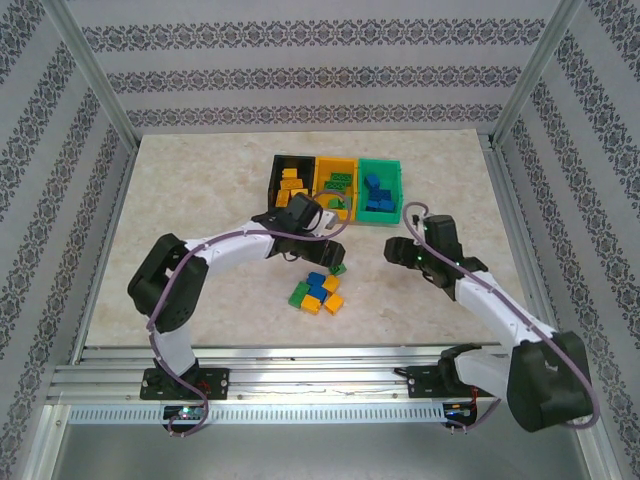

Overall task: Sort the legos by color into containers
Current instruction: Pick up the lego from the center of the table.

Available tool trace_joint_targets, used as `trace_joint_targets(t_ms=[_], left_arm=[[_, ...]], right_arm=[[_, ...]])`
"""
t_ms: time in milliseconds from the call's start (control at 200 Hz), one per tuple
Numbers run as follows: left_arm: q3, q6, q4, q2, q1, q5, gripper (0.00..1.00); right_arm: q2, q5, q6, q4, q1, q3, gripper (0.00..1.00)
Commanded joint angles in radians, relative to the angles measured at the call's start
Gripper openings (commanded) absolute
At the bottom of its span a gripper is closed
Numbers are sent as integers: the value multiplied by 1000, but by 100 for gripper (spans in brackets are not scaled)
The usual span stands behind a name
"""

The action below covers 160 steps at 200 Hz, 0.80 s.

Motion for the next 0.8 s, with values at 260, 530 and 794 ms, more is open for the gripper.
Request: trace_joint_targets(t_ms=[260, 530, 794], left_arm=[[253, 256, -359, 191, -88, -109, 65], [283, 274, -392, 246, -97, -162, 65], [324, 260, -380, 292, -101, -171, 58]], right_arm=[[-23, -33, 40, 83, -88, -119, 66], [12, -49, 35, 98, -86, -112, 66], [14, -45, 36, 108, -86, -118, 66]])
